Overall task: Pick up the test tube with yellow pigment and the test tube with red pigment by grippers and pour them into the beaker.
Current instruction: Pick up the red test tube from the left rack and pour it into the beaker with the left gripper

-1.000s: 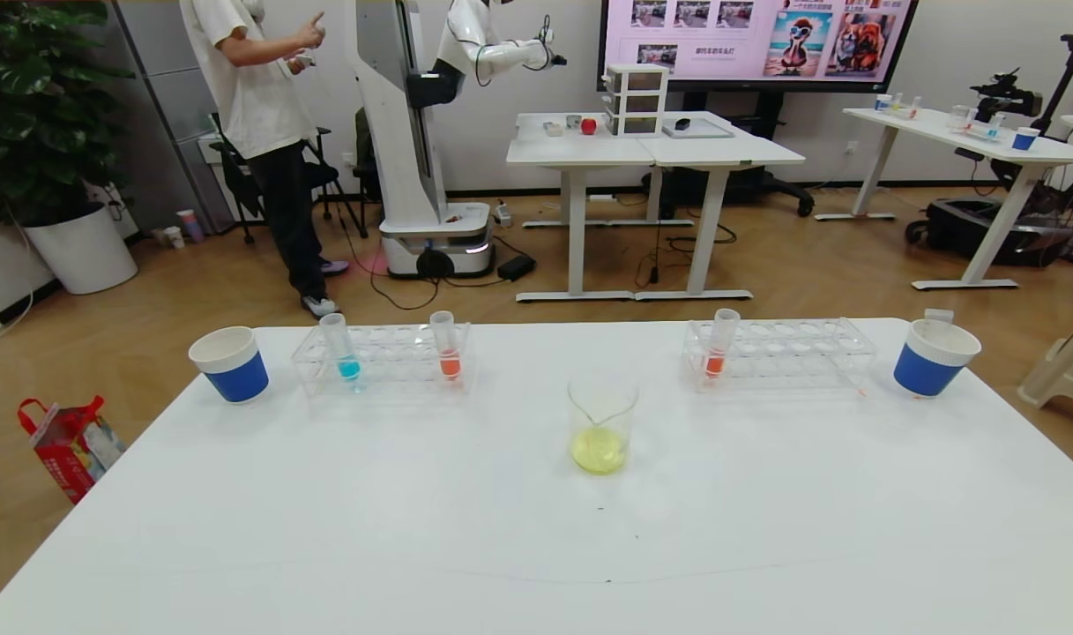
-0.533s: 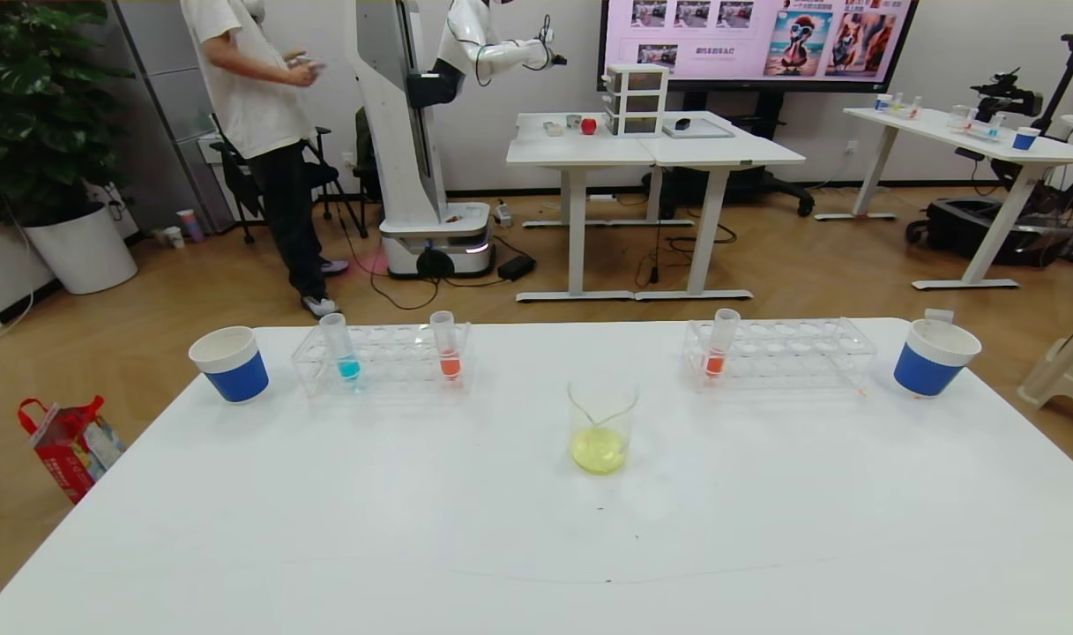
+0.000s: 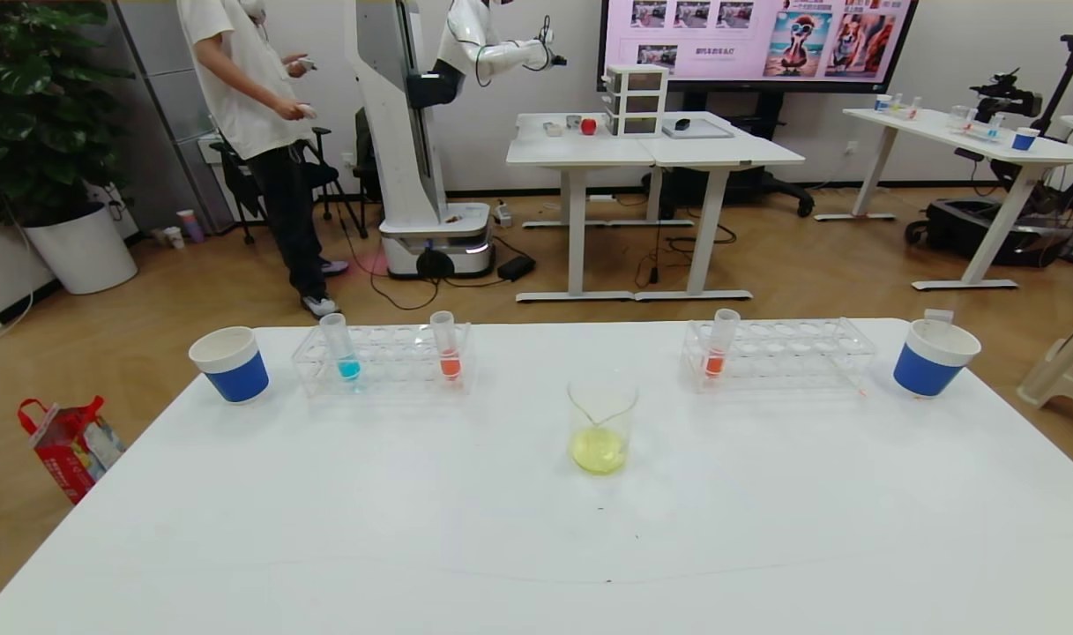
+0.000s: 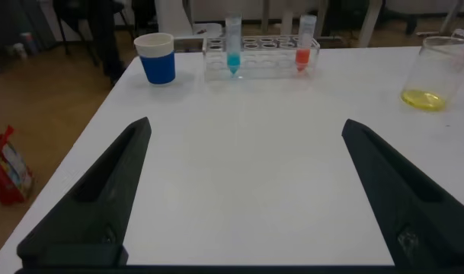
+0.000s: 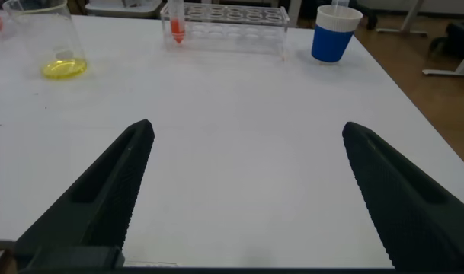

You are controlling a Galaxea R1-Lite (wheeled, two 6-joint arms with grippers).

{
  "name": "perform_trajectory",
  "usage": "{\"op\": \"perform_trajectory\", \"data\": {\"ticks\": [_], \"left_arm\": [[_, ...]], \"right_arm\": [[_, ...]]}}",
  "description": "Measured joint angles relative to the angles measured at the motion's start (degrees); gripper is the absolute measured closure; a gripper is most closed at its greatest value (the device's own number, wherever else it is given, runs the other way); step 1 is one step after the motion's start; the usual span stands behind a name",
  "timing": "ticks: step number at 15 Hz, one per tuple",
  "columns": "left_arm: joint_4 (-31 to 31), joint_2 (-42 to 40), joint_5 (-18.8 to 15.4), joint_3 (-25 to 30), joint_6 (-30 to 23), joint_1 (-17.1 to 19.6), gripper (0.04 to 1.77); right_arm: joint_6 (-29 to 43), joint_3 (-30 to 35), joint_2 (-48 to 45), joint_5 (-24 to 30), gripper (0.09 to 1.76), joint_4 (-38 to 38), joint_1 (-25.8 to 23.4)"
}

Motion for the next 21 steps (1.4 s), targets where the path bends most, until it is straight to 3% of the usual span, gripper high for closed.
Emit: {"op": "perform_trajectory", "data": {"ticks": [2,4,11,13,17,19,21], "left_arm": [[-1.4,6.0,-0.2,-4.5,0.3,-0.5,0.06],[-7.1,15.1,-0.3,-7.9,0.3,-1.1,0.06],[-43.6,57.8,0.4,-13.8,0.3,-3.1,0.06],[-54.2,69.5,3.4,-14.5,0.1,-6.3,0.06],[-72.1,90.1,14.8,-16.3,-1.1,-16.9,0.06],[-78.4,99.2,19.2,-18.3,-1.4,-21.4,0.06],[-82.1,106.9,21.3,-21.0,-1.5,-24.5,0.06]], "right_arm": [[0.0,0.0,0.0,0.0,0.12,0.0,0.0],[0.1,0.0,0.0,0.0,0.12,0.0,0.0],[0.1,0.0,0.0,0.0,0.12,0.0,0.0],[0.1,0.0,0.0,0.0,0.12,0.0,0.0],[0.1,0.0,0.0,0.0,0.12,0.0,0.0],[0.1,0.0,0.0,0.0,0.12,0.0,0.0],[0.1,0.0,0.0,0.0,0.12,0.0,0.0]]}}
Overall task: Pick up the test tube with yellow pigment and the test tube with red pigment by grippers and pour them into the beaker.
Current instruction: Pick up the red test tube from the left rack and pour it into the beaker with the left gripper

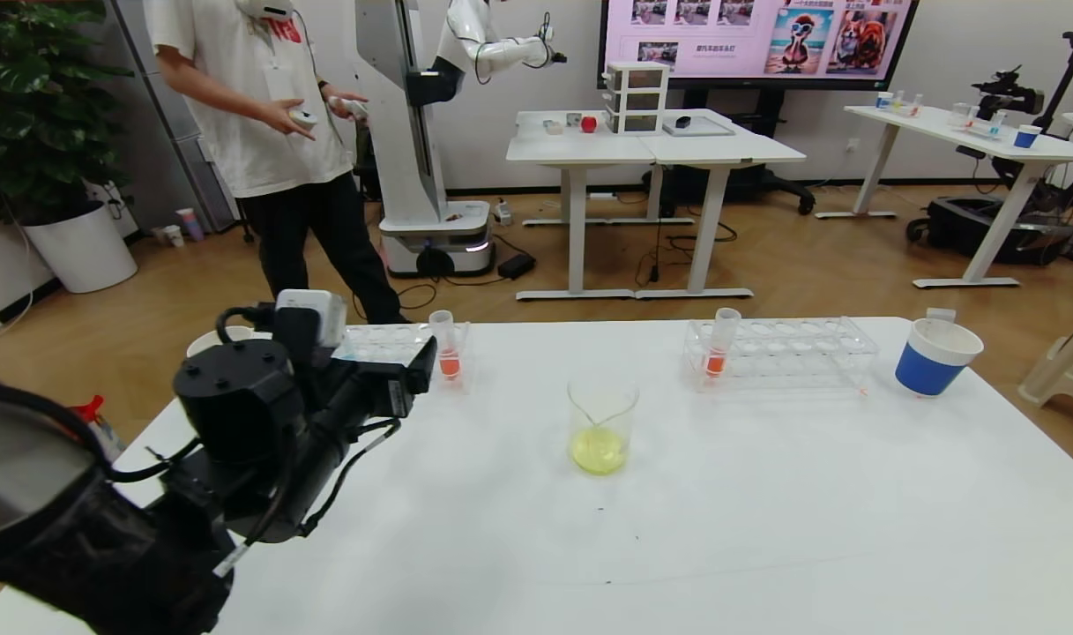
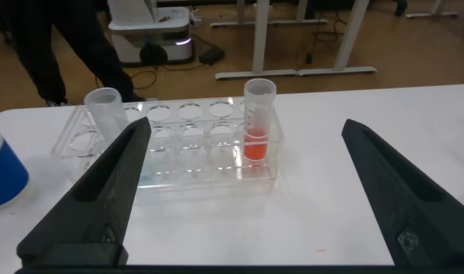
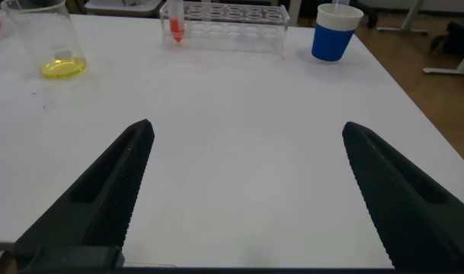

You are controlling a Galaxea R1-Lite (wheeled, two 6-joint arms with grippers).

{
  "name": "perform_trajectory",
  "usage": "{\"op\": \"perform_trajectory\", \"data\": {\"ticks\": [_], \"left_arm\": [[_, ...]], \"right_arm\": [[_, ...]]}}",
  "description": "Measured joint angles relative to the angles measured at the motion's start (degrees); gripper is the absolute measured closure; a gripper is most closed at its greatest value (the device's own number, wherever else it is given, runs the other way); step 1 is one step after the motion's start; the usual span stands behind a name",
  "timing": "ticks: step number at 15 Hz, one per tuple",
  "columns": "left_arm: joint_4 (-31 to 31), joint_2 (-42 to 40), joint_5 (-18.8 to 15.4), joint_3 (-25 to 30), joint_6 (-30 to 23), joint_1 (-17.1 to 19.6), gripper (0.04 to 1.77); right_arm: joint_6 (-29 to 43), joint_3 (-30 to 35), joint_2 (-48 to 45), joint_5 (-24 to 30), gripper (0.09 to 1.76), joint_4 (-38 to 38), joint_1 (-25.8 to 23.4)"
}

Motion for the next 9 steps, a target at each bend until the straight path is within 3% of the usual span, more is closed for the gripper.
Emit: {"op": "perform_trajectory", "data": {"ticks": [4,9], "left_arm": [[-2.5,9.9,0.7,-5.6,-1.1,-2.2,0.06],[-1.6,16.8,0.5,-16.7,-1.0,-1.2,0.06]], "right_arm": [[0.0,0.0,0.0,0.0,0.12,0.0,0.0],[0.0,0.0,0.0,0.0,0.12,0.0,0.0]]}}
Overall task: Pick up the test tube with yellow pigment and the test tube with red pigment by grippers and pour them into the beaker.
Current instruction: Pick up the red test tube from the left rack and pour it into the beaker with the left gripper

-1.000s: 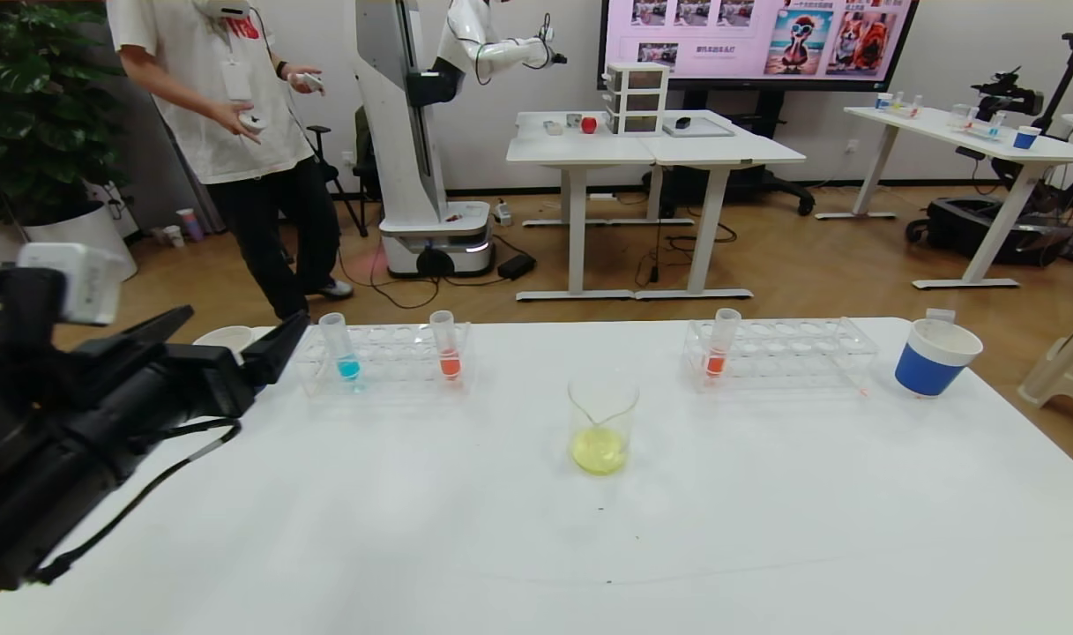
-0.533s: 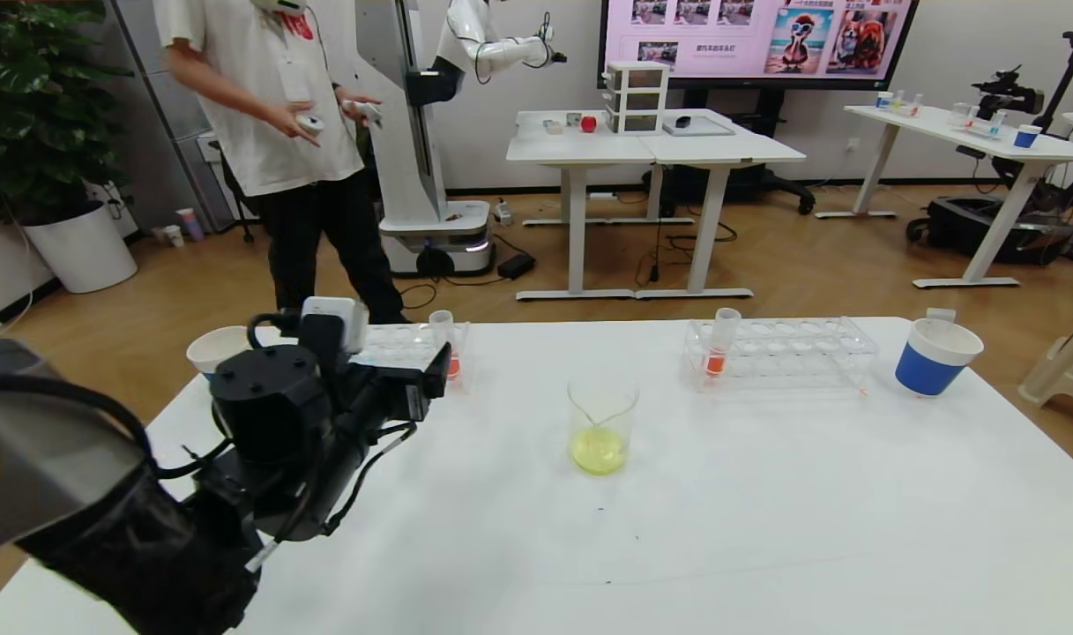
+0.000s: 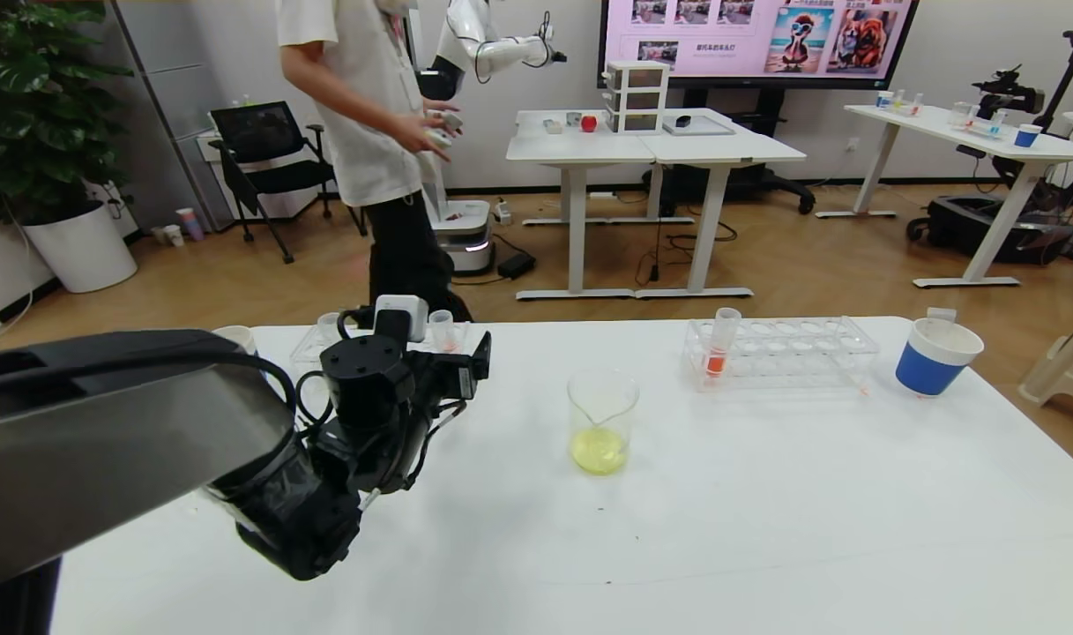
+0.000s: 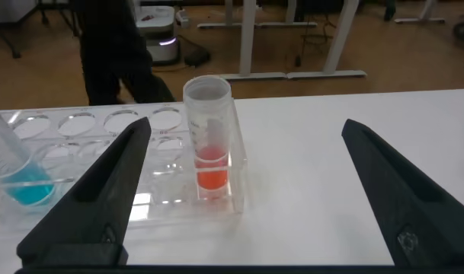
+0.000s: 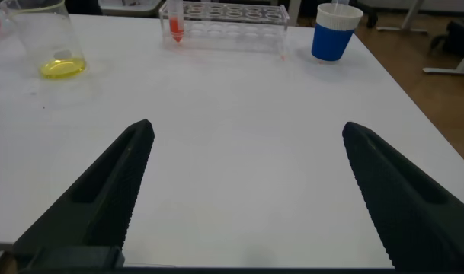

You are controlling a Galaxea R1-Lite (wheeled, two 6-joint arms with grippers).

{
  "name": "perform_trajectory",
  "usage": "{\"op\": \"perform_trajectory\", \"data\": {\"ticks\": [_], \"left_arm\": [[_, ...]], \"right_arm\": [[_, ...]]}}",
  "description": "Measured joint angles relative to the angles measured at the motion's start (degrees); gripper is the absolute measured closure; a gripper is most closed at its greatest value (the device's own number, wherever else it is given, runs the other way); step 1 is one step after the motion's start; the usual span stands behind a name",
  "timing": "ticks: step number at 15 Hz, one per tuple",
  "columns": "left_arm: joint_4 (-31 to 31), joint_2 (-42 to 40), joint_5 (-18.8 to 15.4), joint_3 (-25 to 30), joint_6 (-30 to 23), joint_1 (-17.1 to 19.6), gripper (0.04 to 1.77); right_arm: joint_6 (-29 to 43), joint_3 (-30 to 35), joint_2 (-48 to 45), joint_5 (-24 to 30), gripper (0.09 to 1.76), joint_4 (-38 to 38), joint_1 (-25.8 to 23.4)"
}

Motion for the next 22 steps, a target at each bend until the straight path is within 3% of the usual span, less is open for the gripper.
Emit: {"op": "perform_trajectory", "data": {"ticks": [4,7,15,16,17,18,19,20,21,22], "left_arm": [[5.2,5.9,-0.5,-11.3,0.1,1.9,0.06],[6.1,9.6,-0.5,-16.6,0.2,2.5,0.06],[5.5,11.6,-0.5,-18.9,-0.1,3.5,0.10],[5.4,11.6,-0.6,-18.9,-0.1,3.5,0.28],[5.2,11.6,-0.6,-18.9,-0.1,3.4,0.59],[5.2,11.6,-0.5,-19.0,-0.1,3.4,1.04],[5.2,11.6,-0.6,-19.0,0.0,3.6,1.39],[5.2,11.6,-0.5,-18.9,0.0,3.3,1.44],[5.3,11.6,-0.7,-18.9,-0.1,3.3,1.22],[5.3,11.6,-0.5,-18.8,-0.1,3.2,1.27]], "right_arm": [[0.0,0.0,0.0,0.0,0.12,0.0,0.0],[0.0,0.0,0.0,0.0,0.12,0.0,0.0],[0.0,0.0,0.0,0.0,0.12,0.0,0.0],[0.0,0.0,0.0,0.0,0.12,0.0,0.0],[0.0,0.0,0.0,0.0,0.12,0.0,0.0],[0.0,0.0,0.0,0.0,0.12,0.0,0.0],[0.0,0.0,0.0,0.0,0.12,0.0,0.0],[0.0,0.0,0.0,0.0,0.12,0.0,-0.1],[0.0,0.0,0.0,0.0,0.12,0.0,0.0],[0.0,0.0,0.0,0.0,0.12,0.0,0.0]]}}
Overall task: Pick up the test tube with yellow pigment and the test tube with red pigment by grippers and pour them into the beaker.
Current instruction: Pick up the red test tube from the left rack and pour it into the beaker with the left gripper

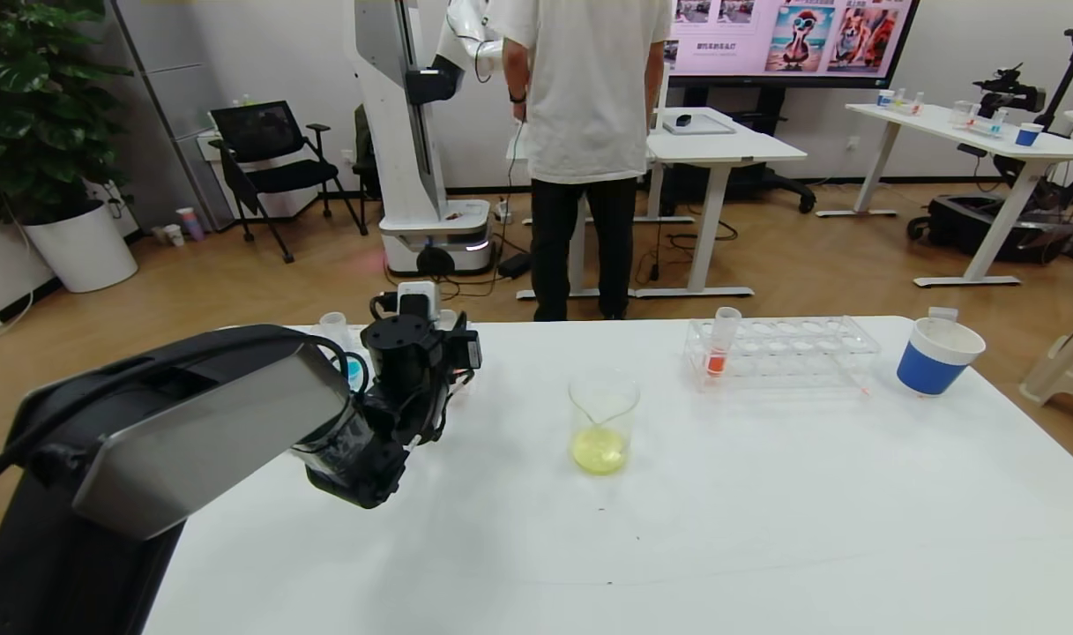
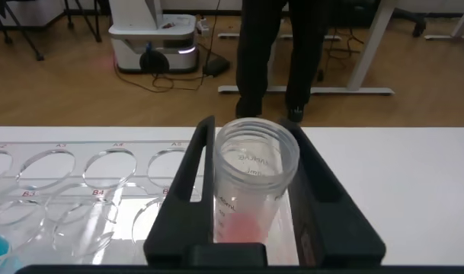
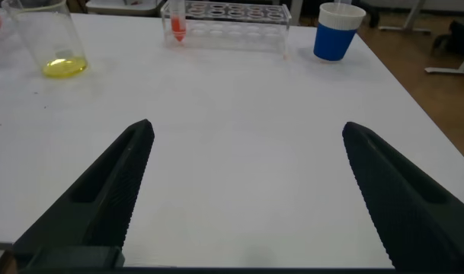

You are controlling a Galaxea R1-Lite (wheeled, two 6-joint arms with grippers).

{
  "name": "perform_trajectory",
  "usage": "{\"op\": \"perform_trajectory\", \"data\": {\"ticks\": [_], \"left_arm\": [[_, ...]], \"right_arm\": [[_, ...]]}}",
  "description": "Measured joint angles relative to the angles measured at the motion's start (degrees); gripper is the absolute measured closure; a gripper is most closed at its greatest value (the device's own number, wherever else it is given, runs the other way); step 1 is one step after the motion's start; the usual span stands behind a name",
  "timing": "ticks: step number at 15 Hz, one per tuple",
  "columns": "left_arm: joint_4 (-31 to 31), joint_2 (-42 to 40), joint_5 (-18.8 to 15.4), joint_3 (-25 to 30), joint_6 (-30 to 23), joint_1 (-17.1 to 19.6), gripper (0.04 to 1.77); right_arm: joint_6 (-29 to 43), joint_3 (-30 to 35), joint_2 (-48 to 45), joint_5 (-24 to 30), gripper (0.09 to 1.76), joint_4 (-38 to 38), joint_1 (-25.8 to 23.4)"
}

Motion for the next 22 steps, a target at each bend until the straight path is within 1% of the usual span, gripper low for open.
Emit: {"op": "perform_trajectory", "data": {"ticks": [4,6,11,14,15,17,18,20,21,22], "left_arm": [[0.6,-0.9,-0.2,0.0,0.4,-0.1,1.28],[2.0,-2.6,-0.7,-0.1,0.5,-0.1,1.28],[12.2,-10.8,-2.2,-1.9,0.6,-0.3,1.28],[13.2,-14.0,-2.9,-2.2,0.6,-0.1,1.28],[13.2,-14.5,-3.9,-2.1,0.6,-0.1,1.28],[13.2,-15.2,-8.0,-1.9,1.4,-0.4,1.28],[13.2,-15.5,-10.6,-1.9,2.0,-0.7,1.28],[13.1,-16.3,-17.0,-1.8,2.9,-1.8,1.28],[12.8,-16.7,-19.6,-1.6,5.3,-2.8,1.28],[12.2,-16.9,-22.1,-1.2,8.9,-3.5,1.28]], "right_arm": [[0.0,0.0,0.0,0.0,0.12,0.0,0.0],[0.0,0.0,0.0,0.0,0.12,0.0,0.0],[0.0,0.0,0.0,0.0,0.12,0.0,0.0],[0.0,0.0,0.0,0.0,0.12,0.0,0.0],[0.0,0.0,0.0,0.0,0.12,0.0,0.0],[0.0,0.0,0.0,0.0,0.12,0.0,0.0],[0.0,0.0,0.0,0.0,0.12,0.0,0.0],[0.0,0.0,0.0,0.0,0.12,0.0,0.0],[0.0,0.0,0.0,0.0,0.12,0.0,0.0],[0.0,0.0,0.0,0.0,0.12,0.0,0.0]]}}
